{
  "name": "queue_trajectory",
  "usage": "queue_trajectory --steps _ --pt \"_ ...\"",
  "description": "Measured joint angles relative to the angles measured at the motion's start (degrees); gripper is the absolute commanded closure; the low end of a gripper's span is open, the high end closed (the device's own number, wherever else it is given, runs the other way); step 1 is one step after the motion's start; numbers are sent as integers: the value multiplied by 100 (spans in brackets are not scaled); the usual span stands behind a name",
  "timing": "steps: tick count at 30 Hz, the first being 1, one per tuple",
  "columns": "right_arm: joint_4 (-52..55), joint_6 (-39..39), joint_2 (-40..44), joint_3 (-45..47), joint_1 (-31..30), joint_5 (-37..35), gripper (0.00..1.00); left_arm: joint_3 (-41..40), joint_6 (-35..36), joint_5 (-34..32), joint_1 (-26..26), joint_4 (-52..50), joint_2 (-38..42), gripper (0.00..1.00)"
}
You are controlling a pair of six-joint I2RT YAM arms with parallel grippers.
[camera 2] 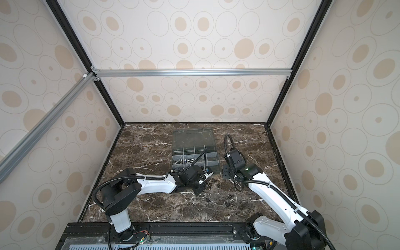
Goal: Sort the screws and nuts into containers
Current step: Pick up the screw at the center of the table, then place the screw into the container.
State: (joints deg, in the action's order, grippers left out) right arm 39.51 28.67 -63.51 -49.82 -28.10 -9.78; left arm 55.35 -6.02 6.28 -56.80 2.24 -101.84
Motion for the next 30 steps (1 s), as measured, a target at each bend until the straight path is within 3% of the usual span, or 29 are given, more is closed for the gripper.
queue_trajectory --steps 8,16,20,25,30 --pt "15 2 94 0 17 -20 60 804 9 -96 470 -120 199 92" --pt "37 2 155 2 20 -22 60 1126 83 -212 822 -168 -227 90" --pt "39 2 170 2 22 -22 60 1126 94 -210 833 -251 -400 82" --pt "37 2 170 57 22 -15 60 1121 103 -208 833 -269 -402 66" --pt "37 2 170 66 22 -15 60 1027 66 -208 852 -223 -356 63"
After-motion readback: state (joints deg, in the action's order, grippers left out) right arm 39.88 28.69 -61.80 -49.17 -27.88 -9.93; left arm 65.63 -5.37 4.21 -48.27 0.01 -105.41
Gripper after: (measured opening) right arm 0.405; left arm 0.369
